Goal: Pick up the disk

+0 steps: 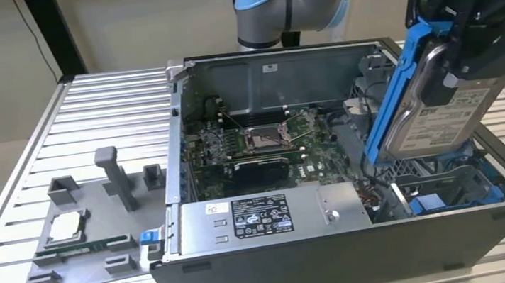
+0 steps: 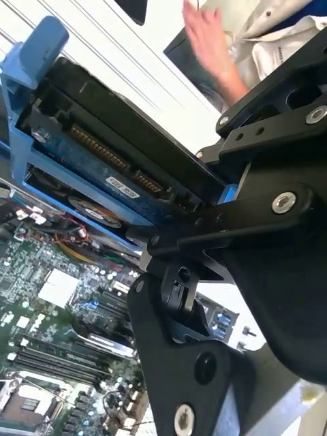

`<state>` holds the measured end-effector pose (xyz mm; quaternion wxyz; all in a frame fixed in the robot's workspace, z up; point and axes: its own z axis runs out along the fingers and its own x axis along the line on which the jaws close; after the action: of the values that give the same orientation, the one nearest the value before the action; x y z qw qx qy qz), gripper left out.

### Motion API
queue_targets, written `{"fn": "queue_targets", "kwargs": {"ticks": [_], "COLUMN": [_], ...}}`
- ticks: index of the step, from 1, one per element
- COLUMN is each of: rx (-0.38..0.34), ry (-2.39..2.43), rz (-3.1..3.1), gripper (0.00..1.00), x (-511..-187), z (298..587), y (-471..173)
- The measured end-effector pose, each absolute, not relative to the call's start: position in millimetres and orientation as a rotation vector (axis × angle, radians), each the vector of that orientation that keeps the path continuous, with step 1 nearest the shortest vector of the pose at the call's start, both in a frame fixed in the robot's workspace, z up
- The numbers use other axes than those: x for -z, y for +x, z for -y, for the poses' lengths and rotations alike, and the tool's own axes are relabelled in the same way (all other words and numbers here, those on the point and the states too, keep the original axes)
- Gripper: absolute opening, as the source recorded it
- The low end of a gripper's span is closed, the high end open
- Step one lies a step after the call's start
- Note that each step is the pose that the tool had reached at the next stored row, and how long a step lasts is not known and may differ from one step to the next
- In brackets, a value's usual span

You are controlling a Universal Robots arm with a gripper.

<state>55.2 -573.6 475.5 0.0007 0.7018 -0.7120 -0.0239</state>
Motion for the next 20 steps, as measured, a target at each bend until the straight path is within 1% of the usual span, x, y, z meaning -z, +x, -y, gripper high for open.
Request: {"fn": "queue_targets", "kwargs": {"ticks": [7,20], "rx": [0.075,0.075], "ry": [2.204,2.203], "rz": [2.236,2.236], "gripper": [0.0,0.0], "x": [-469,-458], "z": [574,574], "y": [60,95]}}
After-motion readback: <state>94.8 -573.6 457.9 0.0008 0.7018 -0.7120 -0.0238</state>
